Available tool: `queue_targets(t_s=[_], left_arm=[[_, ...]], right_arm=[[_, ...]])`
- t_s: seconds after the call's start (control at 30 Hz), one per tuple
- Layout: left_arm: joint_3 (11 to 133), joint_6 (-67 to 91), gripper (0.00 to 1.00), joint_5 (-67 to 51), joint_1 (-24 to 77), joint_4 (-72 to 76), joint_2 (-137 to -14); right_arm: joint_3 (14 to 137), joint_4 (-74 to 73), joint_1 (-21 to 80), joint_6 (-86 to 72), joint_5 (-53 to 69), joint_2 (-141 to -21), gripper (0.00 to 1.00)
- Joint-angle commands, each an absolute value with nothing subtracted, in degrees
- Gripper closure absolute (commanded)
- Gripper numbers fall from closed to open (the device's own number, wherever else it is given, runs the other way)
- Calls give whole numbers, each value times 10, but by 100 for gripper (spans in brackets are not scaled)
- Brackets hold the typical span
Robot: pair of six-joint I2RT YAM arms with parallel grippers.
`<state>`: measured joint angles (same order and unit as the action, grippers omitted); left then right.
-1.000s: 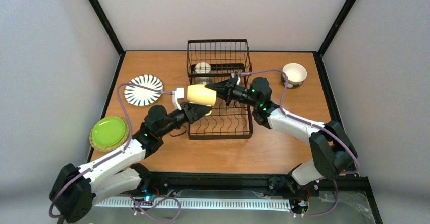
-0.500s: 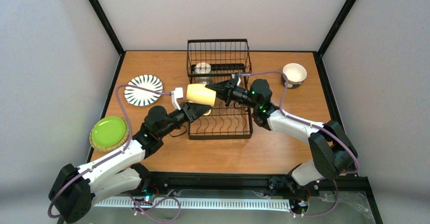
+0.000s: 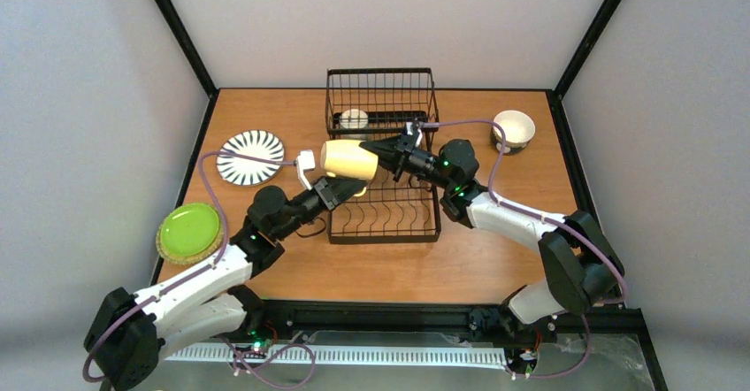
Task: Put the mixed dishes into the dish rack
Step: Pass from the right arm to the left
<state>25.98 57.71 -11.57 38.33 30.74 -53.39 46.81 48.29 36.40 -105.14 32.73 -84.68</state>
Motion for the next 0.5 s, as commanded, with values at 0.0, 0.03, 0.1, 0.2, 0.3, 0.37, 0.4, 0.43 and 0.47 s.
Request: queue_targets(t_s=[0.0, 0.03, 0.1, 0.2, 0.3, 0.37, 0.4, 0.43, 0.47], left_arm=[[287, 499, 99, -97, 382, 355, -532], [288, 498, 100, -97, 382, 352, -531], [287, 496, 100, -97, 383, 347, -529], [288, 494, 100, -98, 382, 340, -527], [289, 492, 100, -99, 382, 334, -524], [288, 490, 100, -91, 382, 323, -516], [286, 489, 100, -87, 382, 318, -511], [284, 488, 100, -81, 382, 313, -505], [284, 486, 100, -76, 382, 308, -499]], right_arm=[[453, 414, 386, -1053, 366, -850, 98], [453, 414, 386, -1051, 366, -851, 98], [454, 412, 386, -1048, 367, -852, 98], [454, 409, 385, -1043, 365, -853, 98], [455, 402, 385, -1035, 363, -853, 91], [456, 394, 383, -1026, 360, -851, 83], [457, 391, 383, -1022, 359, -849, 78], [457, 387, 382, -1016, 357, -847, 74], [458, 383, 382, -1011, 356, -845, 71]])
